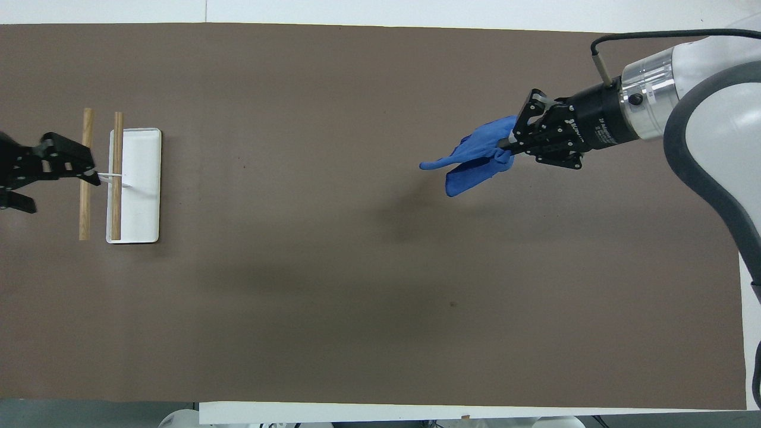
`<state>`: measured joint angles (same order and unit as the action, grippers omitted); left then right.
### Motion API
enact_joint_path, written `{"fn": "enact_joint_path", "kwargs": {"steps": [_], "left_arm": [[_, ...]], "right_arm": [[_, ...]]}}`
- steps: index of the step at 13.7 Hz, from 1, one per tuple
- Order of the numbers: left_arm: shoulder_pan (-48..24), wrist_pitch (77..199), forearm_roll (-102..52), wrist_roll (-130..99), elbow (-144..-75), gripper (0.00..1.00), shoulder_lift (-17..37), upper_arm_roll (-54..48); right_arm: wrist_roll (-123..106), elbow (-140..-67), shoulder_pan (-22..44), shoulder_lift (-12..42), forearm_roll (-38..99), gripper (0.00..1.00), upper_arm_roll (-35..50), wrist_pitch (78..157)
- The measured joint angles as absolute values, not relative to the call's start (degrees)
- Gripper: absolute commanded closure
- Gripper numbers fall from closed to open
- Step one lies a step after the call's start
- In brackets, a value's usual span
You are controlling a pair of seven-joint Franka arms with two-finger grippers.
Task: Right arm passes towel to left arm to hang
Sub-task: 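Lift the towel with the right gripper while the left gripper approaches, then close the left gripper on the towel held by the right gripper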
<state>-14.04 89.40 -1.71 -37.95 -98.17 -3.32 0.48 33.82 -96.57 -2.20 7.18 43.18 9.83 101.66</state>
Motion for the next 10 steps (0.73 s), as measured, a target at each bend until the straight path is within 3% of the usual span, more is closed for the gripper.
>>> {"fn": "enact_joint_path", "kwargs": {"steps": [5, 10], "left_arm": [[-31.6, 102.9, -3.2, -76.3, -99.3, 0.00, -3.0, -0.4], [-34.9, 112.9, -7.3, -89.2, -98.2, 0.00, 0.2, -0.3]], "right_arm": [[45.6, -96.7, 0.2, 7.3, 54.2, 1.00, 12.8, 108.4], [55.9, -97.6, 6.2, 7.4, 54.7, 1.00, 13.0, 116.0]]}}
